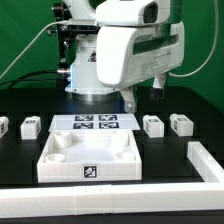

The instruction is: Assemble one leg

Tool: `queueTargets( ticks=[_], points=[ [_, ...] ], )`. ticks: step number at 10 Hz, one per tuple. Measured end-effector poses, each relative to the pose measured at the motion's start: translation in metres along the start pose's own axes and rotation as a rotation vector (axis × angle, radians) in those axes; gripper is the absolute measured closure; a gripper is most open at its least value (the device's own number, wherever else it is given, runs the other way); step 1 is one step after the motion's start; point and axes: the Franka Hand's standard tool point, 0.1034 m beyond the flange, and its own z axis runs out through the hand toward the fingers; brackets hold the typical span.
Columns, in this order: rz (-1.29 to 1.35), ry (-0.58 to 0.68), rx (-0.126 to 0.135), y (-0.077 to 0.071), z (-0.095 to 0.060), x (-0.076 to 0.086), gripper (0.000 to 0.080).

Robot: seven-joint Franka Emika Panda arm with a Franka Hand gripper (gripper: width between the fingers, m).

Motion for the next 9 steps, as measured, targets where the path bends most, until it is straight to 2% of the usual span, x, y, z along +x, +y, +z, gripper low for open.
queueTargets(
  ticks=[6,8,9],
  points=[
    [-0.001,-0.001,0.001,-0.001,0.005,-0.005,0.015],
    [-0.049,-0.005,0.002,0.0,0.007,-0.012,0.015],
    [-0.093,-0.004,0.002,0.0,0.01,-0.022,0.015]
  ],
)
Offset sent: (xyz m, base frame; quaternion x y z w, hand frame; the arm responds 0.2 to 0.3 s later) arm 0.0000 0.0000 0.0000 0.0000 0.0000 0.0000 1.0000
